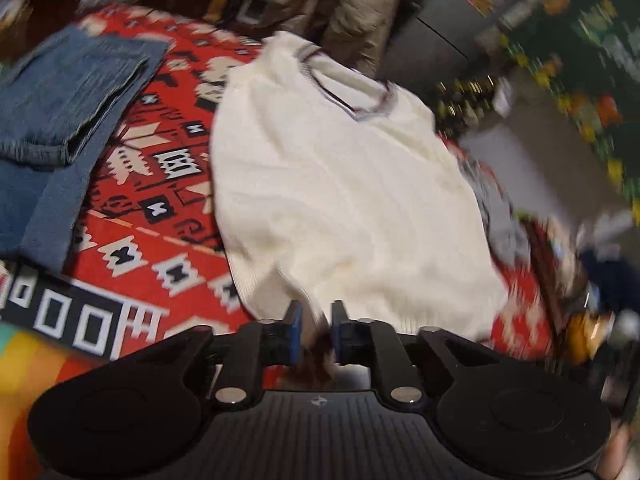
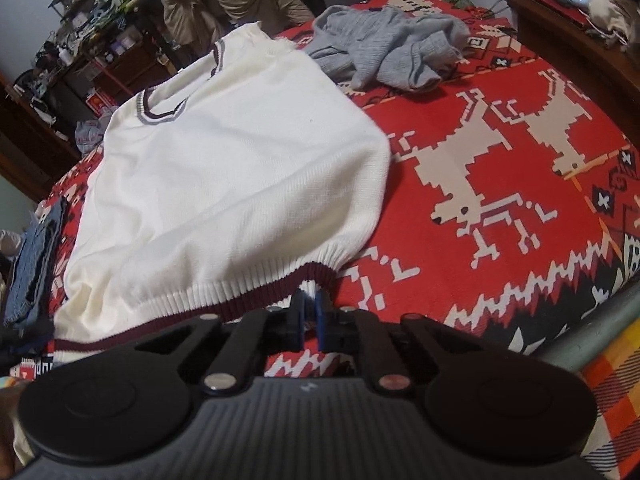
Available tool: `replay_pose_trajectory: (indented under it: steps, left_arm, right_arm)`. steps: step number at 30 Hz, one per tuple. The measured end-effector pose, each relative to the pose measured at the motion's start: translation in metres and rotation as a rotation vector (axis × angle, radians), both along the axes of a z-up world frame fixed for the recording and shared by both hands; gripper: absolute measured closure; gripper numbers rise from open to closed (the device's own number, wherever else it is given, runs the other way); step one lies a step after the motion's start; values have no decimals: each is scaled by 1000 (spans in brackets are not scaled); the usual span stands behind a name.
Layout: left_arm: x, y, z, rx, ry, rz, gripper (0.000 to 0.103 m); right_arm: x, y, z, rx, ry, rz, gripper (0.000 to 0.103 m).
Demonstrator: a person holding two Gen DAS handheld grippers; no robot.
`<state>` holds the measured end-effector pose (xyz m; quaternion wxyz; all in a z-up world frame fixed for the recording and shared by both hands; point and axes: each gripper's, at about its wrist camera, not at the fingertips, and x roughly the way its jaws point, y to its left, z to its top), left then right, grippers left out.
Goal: Fold clothes
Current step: 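Pinch the vest hem with the left gripper while the right gripper pinches it too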
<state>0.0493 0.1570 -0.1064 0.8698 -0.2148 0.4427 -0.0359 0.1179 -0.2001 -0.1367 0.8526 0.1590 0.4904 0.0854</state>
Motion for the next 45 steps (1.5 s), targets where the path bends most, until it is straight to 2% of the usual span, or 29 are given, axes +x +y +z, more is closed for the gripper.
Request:
replay_pose_trajectory:
  steps: [1,7,12,13,19,24,31,38,42,45]
  left_arm:
    - [-7,-8,1,37,0,-31,73]
    - [-16,-48,-6,240,5,-158,69]
    - [-18,-58,-9,354,-4,-167,69]
    - [-17,-57,-10,368,-2,-150,73]
    - [-9,-37,-8,306,-7,2,79]
    - [-5,-24,-11,128,13,33,79]
    - [-1,-42,-14,175,21,-20,79]
    - [-5,-31,-15,44,10,-16,75]
    - [1,-40,-20,123,44,-22,75]
    - [8,-42,-26,154,67,-15,75]
  right_arm:
    - [0,0,0,3,1,0,97]
    - [-3,-5,-1,36,7,-14,96]
    - [-4,-15,-2,85,14,-46,96]
    - [-4,-17,-2,94,14,-50,96]
    - [-2,-20,-2,131,10,-56,95]
    - [-2,-24,-1,154,8,-68,94]
    - [-1,-22,-2,156,9,-67,92]
    - [-1,-22,-2,158,11,-71,91]
    - [0,-22,-3,153,15,-74,91]
    - [-1,-24,-1,162,12,-83,91]
